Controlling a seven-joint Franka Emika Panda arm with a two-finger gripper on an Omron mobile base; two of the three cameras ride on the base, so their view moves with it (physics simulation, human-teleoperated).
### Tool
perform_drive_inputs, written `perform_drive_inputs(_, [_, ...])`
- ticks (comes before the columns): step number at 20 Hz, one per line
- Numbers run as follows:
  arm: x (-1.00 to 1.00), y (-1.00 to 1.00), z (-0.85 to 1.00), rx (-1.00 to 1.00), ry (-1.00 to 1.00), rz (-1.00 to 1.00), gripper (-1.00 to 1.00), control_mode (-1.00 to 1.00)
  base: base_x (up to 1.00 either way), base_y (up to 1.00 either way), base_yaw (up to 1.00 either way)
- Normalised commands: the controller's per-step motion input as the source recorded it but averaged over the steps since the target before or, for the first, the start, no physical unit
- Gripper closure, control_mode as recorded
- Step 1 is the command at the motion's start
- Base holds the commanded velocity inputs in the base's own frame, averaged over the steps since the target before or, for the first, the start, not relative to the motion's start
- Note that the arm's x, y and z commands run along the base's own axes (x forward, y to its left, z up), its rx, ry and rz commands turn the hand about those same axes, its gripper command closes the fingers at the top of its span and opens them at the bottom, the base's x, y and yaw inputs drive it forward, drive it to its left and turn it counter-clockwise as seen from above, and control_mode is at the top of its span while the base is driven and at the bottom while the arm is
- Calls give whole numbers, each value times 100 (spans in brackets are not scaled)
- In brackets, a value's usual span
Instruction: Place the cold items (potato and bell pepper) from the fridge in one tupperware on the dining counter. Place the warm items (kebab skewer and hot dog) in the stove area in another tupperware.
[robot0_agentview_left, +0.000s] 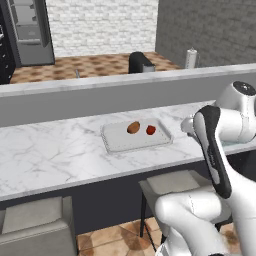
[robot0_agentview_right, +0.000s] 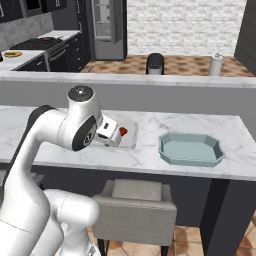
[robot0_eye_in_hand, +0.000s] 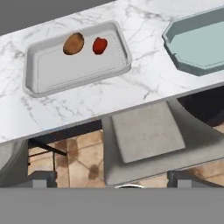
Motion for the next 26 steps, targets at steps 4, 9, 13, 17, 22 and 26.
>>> perform_drive_inputs(4, [-100, 25, -88, -1, 3, 0, -100, -100, 0, 0, 0])
perform_drive_inputs(9, [-81, 37, -79, -6, 2, 0, -100, -100, 0, 0, 0])
perform_drive_inputs(13, [-79, 43, -53, -12, 0, -3, -100, -100, 0, 0, 0])
perform_drive_inputs(17, [-35, 31, -29, -7, 0, -1, -100, -100, 0, 0, 0])
perform_drive_inputs(22, [-6, 21, -29, -5, 0, 0, -100, -100, 0, 0, 0])
perform_drive_inputs(26, [-8, 14, -20, -3, 0, 0, -100, 100, -5, 0, 0])
